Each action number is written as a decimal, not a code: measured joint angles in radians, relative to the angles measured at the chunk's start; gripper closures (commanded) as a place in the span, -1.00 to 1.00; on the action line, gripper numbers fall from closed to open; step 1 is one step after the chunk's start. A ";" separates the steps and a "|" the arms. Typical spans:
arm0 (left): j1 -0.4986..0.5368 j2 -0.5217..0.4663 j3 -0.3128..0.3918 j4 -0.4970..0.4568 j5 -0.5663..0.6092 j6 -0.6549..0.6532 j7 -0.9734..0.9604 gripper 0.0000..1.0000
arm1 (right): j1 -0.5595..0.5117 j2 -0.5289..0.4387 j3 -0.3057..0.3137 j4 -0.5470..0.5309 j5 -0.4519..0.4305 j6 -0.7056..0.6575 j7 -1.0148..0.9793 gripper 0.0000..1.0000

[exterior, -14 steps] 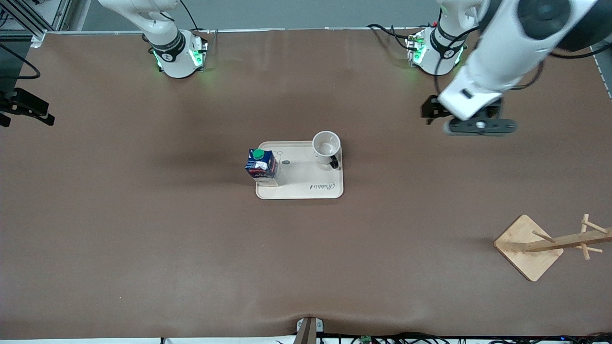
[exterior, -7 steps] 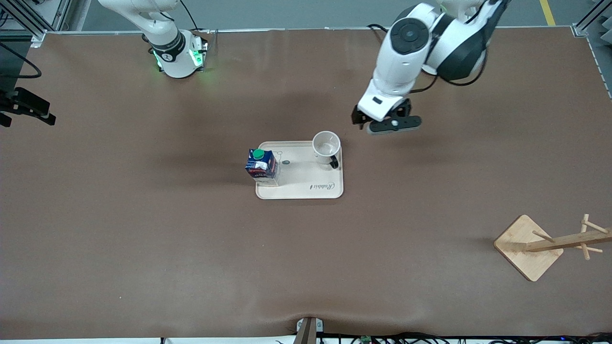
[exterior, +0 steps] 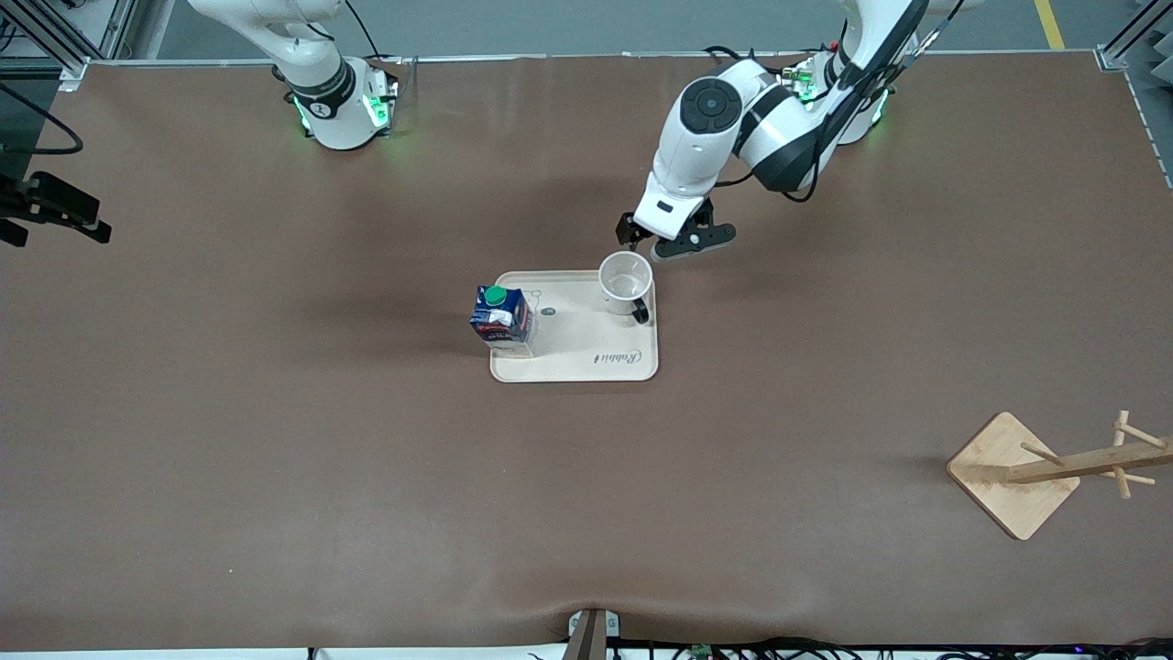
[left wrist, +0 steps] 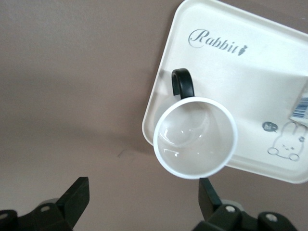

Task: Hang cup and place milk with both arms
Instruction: 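Move the left gripper over the white mug on the tray, then grasp the mug rim with the left gripper while the right gripper reaches the milk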

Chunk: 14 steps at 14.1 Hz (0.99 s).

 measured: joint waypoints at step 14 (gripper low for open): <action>-0.006 0.248 0.001 0.052 0.360 0.089 -0.338 1.00 | 0.118 0.142 0.004 0.064 0.119 0.023 -0.003 -1.00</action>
